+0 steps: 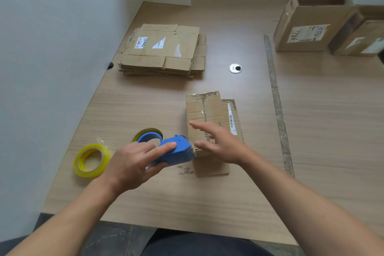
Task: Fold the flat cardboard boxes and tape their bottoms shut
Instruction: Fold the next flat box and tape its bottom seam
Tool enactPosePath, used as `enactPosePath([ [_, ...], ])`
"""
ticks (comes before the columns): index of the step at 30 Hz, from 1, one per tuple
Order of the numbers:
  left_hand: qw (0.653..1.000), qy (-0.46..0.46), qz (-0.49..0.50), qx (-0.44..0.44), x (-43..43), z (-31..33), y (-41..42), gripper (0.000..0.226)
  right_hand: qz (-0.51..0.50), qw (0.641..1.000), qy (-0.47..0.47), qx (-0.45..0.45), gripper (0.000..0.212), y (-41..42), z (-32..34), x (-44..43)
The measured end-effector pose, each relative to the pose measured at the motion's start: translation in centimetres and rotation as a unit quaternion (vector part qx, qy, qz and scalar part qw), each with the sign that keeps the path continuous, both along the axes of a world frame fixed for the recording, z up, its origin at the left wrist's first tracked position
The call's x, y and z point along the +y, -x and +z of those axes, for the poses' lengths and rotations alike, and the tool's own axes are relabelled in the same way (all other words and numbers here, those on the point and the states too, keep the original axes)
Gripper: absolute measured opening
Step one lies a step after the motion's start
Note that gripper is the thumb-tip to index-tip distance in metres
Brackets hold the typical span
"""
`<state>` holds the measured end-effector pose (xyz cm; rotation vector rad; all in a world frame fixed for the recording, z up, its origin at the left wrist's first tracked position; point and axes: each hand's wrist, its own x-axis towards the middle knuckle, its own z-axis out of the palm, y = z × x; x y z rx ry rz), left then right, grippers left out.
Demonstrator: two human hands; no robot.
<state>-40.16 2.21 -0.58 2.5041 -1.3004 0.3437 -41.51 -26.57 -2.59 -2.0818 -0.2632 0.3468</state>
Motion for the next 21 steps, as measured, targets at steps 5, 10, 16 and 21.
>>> enactPosePath([
  [5, 1.0, -0.01, -0.019, 0.005, -0.6, 0.7, -0.1, 0.044, -0.033, 0.999, -0.036, 0.004, 0.028, 0.2, 0.8, 0.9],
  [10, 0.999, 0.007, -0.015, 0.03, -1.3, 0.9, 0.1, 0.049, -0.094, 0.993, -0.064, -0.028, 0.01, 0.6, 0.7, 1.0],
  [16, 0.982, 0.011, 0.033, 0.183, -2.1, 1.3, 0.4, 0.058, -0.152, 0.98, -0.124, 0.044, 0.011, 1.8, -0.3, 0.3],
  [21, 0.943, -0.021, 0.038, 0.331, -3.6, 1.6, -0.4, 0.058, -0.193, 0.973, -0.112, 0.066, 0.019, 2.9, -1.1, -1.4],
])
